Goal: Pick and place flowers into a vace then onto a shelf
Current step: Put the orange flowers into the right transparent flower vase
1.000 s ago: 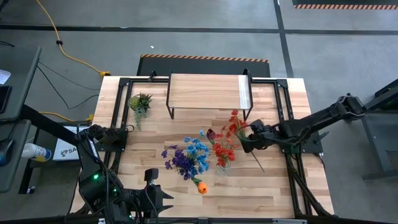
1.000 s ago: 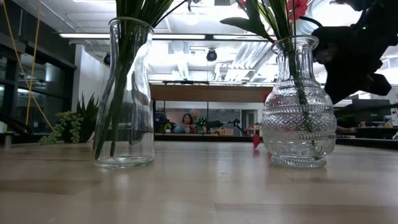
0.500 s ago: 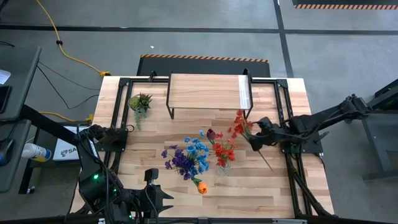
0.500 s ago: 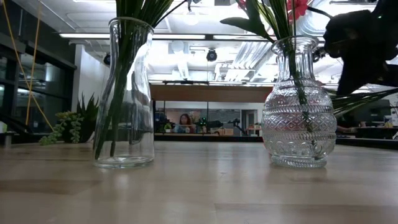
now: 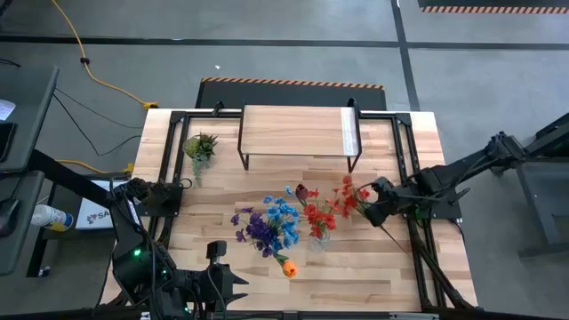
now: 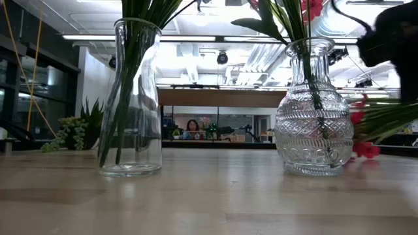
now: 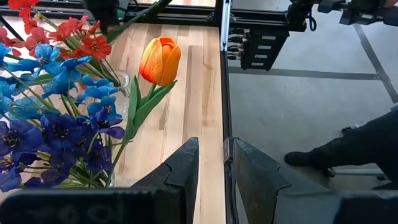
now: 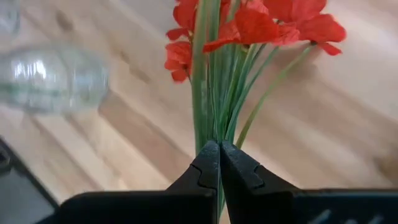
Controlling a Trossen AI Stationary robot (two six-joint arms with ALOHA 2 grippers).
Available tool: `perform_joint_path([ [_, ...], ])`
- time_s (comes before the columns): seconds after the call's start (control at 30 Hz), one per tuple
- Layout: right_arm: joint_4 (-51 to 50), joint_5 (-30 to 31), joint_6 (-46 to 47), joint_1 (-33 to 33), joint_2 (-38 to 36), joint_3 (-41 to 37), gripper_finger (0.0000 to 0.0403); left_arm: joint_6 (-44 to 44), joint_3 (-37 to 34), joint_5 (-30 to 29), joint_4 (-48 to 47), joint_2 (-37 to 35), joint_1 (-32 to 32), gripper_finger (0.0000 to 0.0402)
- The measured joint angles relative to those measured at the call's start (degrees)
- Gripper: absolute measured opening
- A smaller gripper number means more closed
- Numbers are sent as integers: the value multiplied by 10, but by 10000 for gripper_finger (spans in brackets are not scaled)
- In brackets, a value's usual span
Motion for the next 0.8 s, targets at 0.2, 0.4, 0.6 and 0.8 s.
perform_joint_path([
  [0.2,-13,-17,59,78,-7,7,0,0,0,0,0,0,0,134],
  [0.4,-70,19,114,157,-10,77,0,0,0,0,0,0,0,134],
  [0.6,-151,84,132,213,-10,194,0,0,0,0,0,0,0,134],
  [0.8,-244,140,116,231,11,323,0,0,0,0,0,0,0,134],
])
